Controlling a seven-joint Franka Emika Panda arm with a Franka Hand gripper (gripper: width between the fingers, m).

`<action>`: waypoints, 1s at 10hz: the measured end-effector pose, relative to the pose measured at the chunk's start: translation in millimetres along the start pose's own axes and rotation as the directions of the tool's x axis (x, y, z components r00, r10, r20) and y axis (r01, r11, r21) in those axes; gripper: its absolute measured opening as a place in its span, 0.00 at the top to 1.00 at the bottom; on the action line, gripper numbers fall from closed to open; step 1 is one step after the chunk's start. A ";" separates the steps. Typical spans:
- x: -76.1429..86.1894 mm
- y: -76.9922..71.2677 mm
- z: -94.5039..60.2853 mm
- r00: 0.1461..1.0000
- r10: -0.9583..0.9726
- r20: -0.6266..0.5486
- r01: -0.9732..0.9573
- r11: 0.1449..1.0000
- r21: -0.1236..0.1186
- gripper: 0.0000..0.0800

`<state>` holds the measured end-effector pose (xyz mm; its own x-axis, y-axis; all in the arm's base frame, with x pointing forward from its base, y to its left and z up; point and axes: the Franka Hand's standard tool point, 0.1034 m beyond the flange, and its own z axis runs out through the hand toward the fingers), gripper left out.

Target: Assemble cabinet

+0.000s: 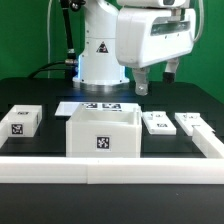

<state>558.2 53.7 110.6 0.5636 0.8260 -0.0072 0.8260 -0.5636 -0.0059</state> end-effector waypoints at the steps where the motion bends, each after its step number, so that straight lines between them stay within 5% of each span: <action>1: -9.1 -4.5 2.6 0.998 -0.065 -0.002 0.065 0.998 -0.004 0.00; 4: -27.9 -6.7 10.2 0.964 -0.266 0.006 0.266 0.964 0.012 0.00; 8: -28.5 -6.6 11.5 0.962 -0.273 0.006 0.273 0.962 0.013 0.00; 10: -43.6 -5.5 22.3 0.901 -0.433 -0.008 0.433 0.901 -0.015 0.00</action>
Offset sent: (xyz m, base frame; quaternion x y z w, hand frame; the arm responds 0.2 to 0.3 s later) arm -0.0225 -0.0178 -0.0106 0.0130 -0.0127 -0.1976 0.9801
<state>528.9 20.8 88.7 0.1502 0.9887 0.0043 0.9886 -0.1502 0.0066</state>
